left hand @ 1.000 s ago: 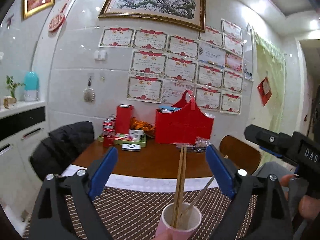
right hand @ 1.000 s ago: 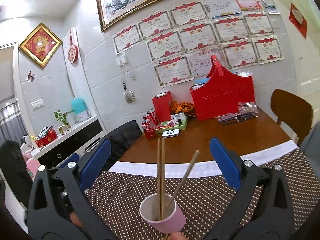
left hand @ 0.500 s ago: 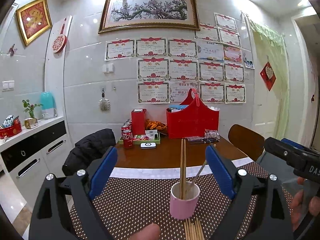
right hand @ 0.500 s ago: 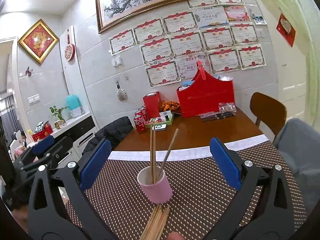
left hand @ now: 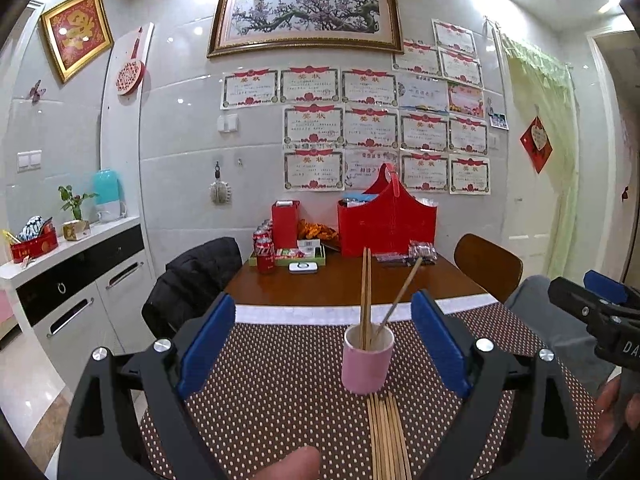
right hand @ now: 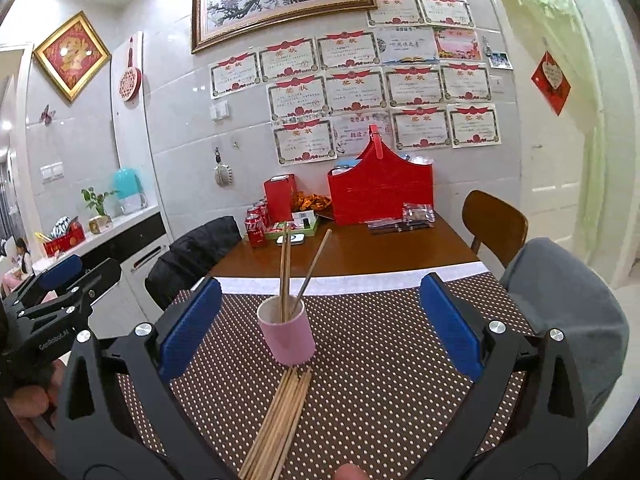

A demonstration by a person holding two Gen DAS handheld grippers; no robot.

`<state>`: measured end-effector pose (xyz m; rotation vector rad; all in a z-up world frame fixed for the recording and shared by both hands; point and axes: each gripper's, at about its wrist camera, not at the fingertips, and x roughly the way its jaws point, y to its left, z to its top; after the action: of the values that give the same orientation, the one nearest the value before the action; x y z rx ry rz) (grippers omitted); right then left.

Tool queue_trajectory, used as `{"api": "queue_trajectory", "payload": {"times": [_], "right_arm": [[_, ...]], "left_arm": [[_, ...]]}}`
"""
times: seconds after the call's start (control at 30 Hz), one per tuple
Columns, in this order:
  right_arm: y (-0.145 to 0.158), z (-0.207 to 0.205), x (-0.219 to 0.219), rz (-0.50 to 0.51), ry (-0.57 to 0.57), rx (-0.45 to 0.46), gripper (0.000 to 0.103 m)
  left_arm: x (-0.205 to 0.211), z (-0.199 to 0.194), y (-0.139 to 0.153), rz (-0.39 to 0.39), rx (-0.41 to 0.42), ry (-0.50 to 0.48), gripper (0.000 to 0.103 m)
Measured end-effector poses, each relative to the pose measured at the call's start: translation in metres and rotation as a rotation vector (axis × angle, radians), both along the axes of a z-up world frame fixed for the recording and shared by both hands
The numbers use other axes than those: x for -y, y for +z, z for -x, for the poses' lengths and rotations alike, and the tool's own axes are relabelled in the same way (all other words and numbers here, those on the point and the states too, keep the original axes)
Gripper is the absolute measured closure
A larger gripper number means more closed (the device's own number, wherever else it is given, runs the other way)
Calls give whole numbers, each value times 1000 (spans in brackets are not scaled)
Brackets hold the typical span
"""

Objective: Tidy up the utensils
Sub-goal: 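Withdraw both open tools from the pink cup, then lower both tools toward the remaining chopsticks beside the cup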

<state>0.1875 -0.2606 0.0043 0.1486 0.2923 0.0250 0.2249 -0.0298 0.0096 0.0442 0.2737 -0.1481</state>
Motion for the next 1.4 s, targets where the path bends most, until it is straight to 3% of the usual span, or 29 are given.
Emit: {"api": "queue_trajectory", "payload": {"times": [0.47, 0.87, 1.07, 1.4], "right_arm": [[-10, 14, -21, 43, 16, -20, 6], [-15, 14, -22, 56, 21, -45, 6], [-29, 5, -15, 56, 11, -88, 6], [-59, -9, -1, 31, 0, -173, 6]], "left_arm": [[-19, 14, -28, 18, -73, 26, 15], [-22, 8, -49, -11, -134, 21, 15], [-13, -14, -84, -68, -241, 13, 15], [-1, -61, -167, -137, -485, -73, 15]]}}
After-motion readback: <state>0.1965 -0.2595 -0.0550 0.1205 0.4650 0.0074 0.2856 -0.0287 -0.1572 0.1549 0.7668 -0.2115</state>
